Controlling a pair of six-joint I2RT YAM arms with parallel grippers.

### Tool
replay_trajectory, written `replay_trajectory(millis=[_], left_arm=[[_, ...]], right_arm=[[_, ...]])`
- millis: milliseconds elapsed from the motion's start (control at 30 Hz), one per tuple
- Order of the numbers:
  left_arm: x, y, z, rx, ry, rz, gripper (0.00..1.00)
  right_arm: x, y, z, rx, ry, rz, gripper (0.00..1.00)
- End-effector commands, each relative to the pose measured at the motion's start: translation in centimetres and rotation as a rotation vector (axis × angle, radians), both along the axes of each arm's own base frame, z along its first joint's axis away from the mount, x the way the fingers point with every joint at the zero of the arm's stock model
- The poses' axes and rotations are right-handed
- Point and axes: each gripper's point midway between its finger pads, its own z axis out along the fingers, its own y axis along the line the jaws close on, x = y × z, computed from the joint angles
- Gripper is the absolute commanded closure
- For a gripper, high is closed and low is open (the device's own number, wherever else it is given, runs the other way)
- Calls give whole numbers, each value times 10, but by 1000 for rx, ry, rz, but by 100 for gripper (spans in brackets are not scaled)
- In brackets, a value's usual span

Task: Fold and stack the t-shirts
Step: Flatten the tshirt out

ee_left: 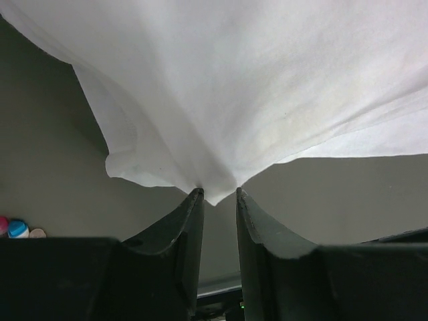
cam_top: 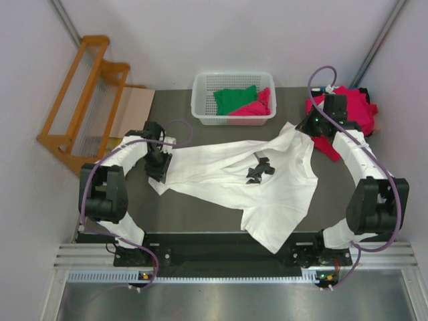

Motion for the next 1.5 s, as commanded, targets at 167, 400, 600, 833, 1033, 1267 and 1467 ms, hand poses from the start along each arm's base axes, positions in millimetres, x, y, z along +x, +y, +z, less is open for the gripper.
replay_trajectory(millis=[167,400,600,833,1033,1267,1467], left_arm=[[1,1,-2,3,-12,11,69],[2,-2,-1,-14,-8,7,82],[3,-1,0,-10,-11,4,88],[4,-2,-1,-13,-9,2,96],[9,-2,8,-11,-34,2,100],[34,1,43,-10,-117,9,100],[48,7,68,-2,-176,16,100]], right_arm=[[9,0,13,-10,-58,12,100],[9,0,13,-9,-56,11,100],[10,-1,11,-9,-52,7,100],[10,0,11,-6,-52,11,100],[10,0,10,-4,-48,11,100],[11,1,12,0,-56,15,100],[11,1,13,1,-57,15,100]])
